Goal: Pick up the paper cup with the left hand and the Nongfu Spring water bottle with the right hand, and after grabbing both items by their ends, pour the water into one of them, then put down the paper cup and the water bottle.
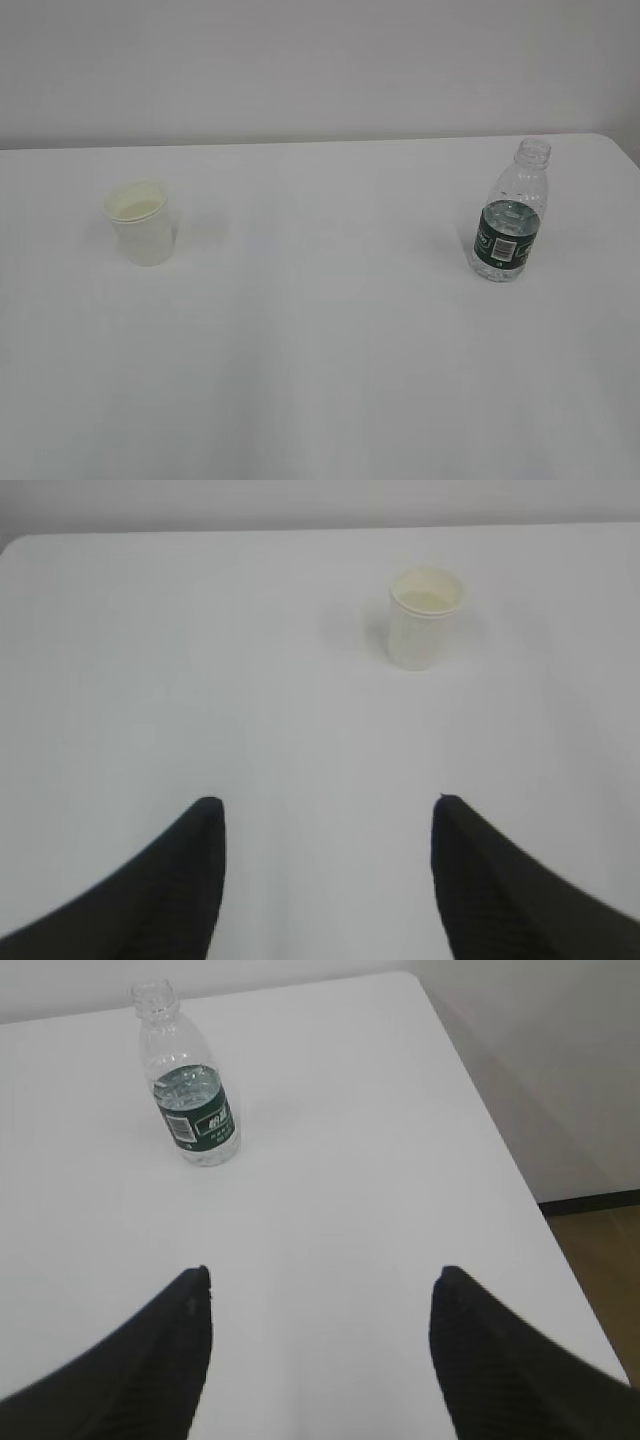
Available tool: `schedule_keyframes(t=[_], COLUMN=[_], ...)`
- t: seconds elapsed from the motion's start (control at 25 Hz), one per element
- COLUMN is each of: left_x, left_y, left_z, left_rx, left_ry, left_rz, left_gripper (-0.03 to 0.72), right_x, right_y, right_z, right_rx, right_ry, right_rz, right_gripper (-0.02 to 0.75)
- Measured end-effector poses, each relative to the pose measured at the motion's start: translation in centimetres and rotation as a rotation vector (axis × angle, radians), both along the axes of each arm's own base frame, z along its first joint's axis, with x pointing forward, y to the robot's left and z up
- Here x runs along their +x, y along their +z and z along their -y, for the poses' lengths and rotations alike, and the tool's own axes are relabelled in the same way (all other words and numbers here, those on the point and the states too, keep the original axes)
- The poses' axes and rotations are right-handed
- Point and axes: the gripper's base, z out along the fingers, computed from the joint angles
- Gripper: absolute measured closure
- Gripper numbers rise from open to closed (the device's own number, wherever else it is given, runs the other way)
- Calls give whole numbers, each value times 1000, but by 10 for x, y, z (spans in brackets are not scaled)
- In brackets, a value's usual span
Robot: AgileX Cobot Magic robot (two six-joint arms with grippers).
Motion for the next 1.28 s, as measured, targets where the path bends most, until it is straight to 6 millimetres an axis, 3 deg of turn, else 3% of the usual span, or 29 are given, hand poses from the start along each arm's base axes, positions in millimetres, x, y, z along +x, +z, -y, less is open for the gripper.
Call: schedule_keyframes(t=[0.44, 1.0, 1.28], left_x=[-8, -5, -8], left_y=[-3, 1, -3], left_z=[-1, 0, 7], left_rx=[-10, -6, -82], left_ry=[5, -2, -45], left_rz=[-102, -45, -102], left_gripper=[238, 238, 254], right_x=[-3, -2, -4], right_y=[-2, 2, 0], right_z=[0, 1, 1], right_rx=[-28, -48, -48], right_ry=[17, 17, 11], right_rz=[-45, -8, -43], right_gripper=[219, 219, 219])
